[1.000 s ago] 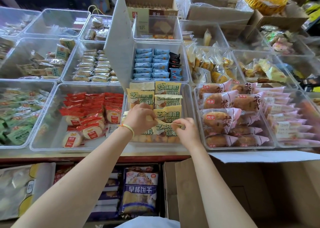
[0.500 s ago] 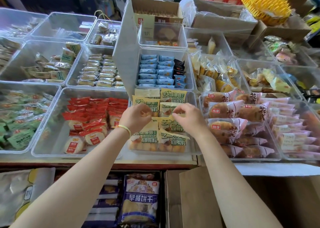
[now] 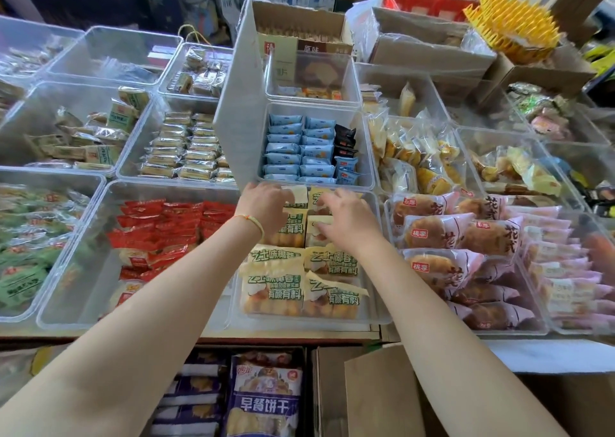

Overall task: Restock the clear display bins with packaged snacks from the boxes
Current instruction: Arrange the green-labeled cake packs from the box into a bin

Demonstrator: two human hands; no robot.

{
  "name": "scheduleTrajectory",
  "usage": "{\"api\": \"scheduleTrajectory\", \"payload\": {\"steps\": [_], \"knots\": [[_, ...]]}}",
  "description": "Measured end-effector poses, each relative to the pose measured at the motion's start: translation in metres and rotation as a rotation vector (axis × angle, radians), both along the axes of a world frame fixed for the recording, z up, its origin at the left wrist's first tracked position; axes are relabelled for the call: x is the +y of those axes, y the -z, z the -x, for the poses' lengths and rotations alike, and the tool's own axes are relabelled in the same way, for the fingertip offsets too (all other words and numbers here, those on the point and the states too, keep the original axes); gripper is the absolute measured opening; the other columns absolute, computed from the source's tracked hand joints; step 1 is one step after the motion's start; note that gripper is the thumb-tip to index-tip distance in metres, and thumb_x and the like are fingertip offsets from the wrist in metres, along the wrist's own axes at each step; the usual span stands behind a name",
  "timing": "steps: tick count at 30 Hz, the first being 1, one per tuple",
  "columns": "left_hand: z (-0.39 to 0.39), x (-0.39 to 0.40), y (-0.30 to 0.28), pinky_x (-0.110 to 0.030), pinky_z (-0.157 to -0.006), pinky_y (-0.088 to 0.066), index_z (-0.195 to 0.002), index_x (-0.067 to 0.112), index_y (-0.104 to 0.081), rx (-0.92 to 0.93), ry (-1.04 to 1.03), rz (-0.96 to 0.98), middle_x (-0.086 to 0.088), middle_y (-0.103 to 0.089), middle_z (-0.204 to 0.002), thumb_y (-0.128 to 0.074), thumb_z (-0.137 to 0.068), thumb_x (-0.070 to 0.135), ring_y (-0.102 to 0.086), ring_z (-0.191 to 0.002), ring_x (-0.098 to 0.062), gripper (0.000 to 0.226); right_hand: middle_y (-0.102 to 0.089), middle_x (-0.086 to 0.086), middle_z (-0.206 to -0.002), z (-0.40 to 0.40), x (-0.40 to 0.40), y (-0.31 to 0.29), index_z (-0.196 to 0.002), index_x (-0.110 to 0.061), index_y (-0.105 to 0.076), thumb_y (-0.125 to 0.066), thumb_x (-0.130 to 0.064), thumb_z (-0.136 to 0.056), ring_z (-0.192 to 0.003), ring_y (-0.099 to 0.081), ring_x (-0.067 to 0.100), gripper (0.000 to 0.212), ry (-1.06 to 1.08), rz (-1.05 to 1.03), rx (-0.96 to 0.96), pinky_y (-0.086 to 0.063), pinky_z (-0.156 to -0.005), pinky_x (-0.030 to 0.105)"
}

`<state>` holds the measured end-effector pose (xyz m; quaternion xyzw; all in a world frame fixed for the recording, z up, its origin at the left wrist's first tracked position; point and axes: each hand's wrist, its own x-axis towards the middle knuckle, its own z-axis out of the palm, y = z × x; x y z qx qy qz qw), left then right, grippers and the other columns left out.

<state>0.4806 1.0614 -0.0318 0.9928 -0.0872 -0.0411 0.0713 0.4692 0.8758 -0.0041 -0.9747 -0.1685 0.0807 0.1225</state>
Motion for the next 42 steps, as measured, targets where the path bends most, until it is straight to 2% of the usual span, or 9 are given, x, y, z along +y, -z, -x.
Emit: {"api": "scheduleTrajectory", "payload": {"steps": [4,9,11,16,28,33,36,39,42], "knots": [[-0.006,-0.006,0.011,-0.034,-0.078,-0.052,-0.113,0.022,-0.063,0.169,-0.003,-0.14,-0.001,-0.066,-0.114,-0.047,-0.096,0.011,-0.065,-0.098,-0.023,0.025,-0.064,0.002,-0.123,-0.008,0.001,0.015,-0.129,-0.023,-0.059,-0.063,-0.017,-0.092,-0.116,-0.058,0.027,0.037,0.043,0.079,0.126,-0.049,-0.098,0.042],[-0.004,-0.004,0.019,-0.033,-0.066,-0.05,-0.103,0.015,-0.067,0.184,-0.003,-0.228,-0.005,-0.066,-0.105,-0.047,-0.098,0.016,-0.058,-0.081,-0.022,0.021,-0.068,0.003,-0.123,-0.007,-0.003,0.024,-0.131,-0.028,-0.062,-0.047,-0.002,-0.094,-0.114,-0.061,0.03,0.048,0.128,-0.011,0.19,-0.051,-0.089,0.036],[-0.004,-0.003,0.019,-0.033,-0.065,-0.046,-0.103,0.016,-0.067,0.196,0.022,-0.25,-0.005,-0.066,-0.105,-0.046,-0.098,0.019,-0.061,-0.086,-0.023,0.022,-0.069,0.003,-0.122,-0.01,-0.004,0.025,-0.126,-0.028,-0.066,-0.042,0.0,-0.094,-0.112,-0.062,0.03,0.049,0.135,-0.021,0.181,-0.049,-0.084,0.033],[0.001,-0.008,0.022,-0.033,-0.064,-0.045,-0.106,0.016,-0.067,0.175,0.066,-0.338,-0.003,-0.068,-0.106,-0.045,-0.097,0.017,-0.066,-0.095,-0.024,0.023,-0.061,0.0,-0.139,-0.016,-0.002,0.023,-0.133,-0.027,-0.064,-0.042,0.0,-0.096,-0.125,-0.057,0.026,0.05,0.127,-0.01,0.116,-0.05,-0.094,0.036],[-0.012,-0.006,0.029,-0.034,-0.067,-0.049,-0.107,0.014,-0.066,0.224,-0.028,-0.258,-0.005,-0.067,-0.106,-0.043,-0.101,0.025,-0.065,-0.095,-0.025,0.026,-0.065,0.001,-0.131,-0.022,-0.006,0.025,-0.127,-0.026,-0.068,-0.043,-0.006,-0.099,-0.115,-0.059,0.026,0.043,0.077,0.024,0.164,-0.049,-0.083,0.032],[-0.014,-0.005,0.021,-0.034,-0.068,-0.052,-0.1,0.013,-0.069,0.267,-0.052,-0.16,-0.004,-0.066,-0.093,-0.046,-0.099,0.032,-0.064,-0.085,-0.024,0.029,-0.063,0.004,-0.134,-0.03,-0.005,0.021,-0.13,-0.024,-0.066,-0.046,-0.008,-0.1,-0.118,-0.059,0.027,0.04,0.055,0.021,0.217,-0.05,-0.087,0.034],[-0.018,-0.001,0.013,-0.03,-0.062,-0.05,-0.081,0.014,-0.068,0.305,-0.106,0.012,0.0,-0.063,-0.074,-0.048,-0.096,0.05,-0.061,-0.068,-0.019,0.044,-0.067,0.002,-0.125,-0.034,-0.005,0.015,-0.124,-0.023,-0.07,-0.056,-0.026,-0.1,-0.111,-0.062,0.024,0.027,0.048,-0.041,0.266,-0.052,-0.088,0.035],[-0.019,0.001,0.008,-0.024,-0.048,-0.035,-0.056,0.017,-0.048,0.059,-0.22,0.301,0.004,-0.044,-0.05,-0.039,-0.095,0.063,-0.042,-0.047,-0.016,0.061,-0.069,-0.004,-0.1,-0.037,-0.007,0.003,-0.105,-0.019,-0.074,-0.063,-0.041,-0.096,-0.093,-0.064,0.016,0.026,0.125,-0.258,0.131,-0.054,-0.082,0.035],[-0.023,0.001,0.011,-0.027,-0.057,-0.05,-0.077,0.019,-0.066,-0.162,-0.304,0.377,0.003,-0.065,-0.073,-0.053,-0.096,0.044,-0.06,-0.066,-0.017,0.034,-0.071,-0.001,-0.092,-0.047,-0.008,0.001,-0.099,-0.016,-0.072,-0.066,-0.032,-0.095,-0.085,-0.066,0.018,0.018,0.214,-0.387,-0.114,-0.057,-0.075,0.038]]}}
